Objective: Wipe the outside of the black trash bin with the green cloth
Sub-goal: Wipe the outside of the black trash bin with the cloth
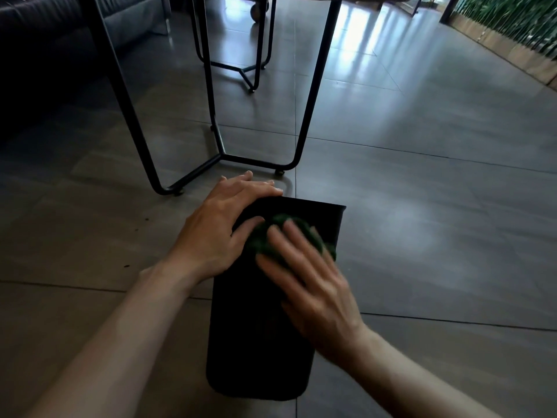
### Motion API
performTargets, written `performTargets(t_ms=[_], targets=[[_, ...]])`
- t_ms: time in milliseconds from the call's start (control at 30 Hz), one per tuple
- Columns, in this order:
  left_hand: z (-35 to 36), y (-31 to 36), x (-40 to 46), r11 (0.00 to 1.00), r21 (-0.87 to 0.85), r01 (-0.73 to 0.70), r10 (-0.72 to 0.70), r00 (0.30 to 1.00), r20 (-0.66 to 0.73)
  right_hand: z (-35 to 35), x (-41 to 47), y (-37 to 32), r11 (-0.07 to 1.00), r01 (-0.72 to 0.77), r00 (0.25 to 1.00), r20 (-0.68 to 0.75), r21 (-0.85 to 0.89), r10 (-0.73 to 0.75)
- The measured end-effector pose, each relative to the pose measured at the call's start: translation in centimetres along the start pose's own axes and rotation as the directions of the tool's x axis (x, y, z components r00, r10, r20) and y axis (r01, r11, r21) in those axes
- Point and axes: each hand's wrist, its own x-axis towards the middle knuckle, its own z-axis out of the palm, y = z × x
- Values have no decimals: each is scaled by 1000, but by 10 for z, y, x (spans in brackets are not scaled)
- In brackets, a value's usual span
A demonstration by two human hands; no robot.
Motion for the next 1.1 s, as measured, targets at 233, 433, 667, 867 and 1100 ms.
performTargets(t_ms=[233, 433, 667, 867, 1100], targets=[[1, 0, -3, 1000, -4, 12, -12, 1000, 12, 7, -83, -22, 861, 504, 818, 355, -66, -452], [2, -1, 0, 1000, 9, 4, -4, 1000, 3, -14, 4, 8, 983, -181, 983, -35, 35, 182], [2, -1, -1, 1000, -9, 22, -22, 1000, 2, 19, -91, -40, 913, 366, 902, 310, -180, -300], [0, 1, -1, 999, -20, 28, -28, 1000, -6, -18, -24, -7, 998, 51, 995, 87, 39, -54], [-3, 1, -2, 999, -24, 35, -35, 999, -15, -1, -45, -8, 990, 138, 983, 125, -4, -136]])
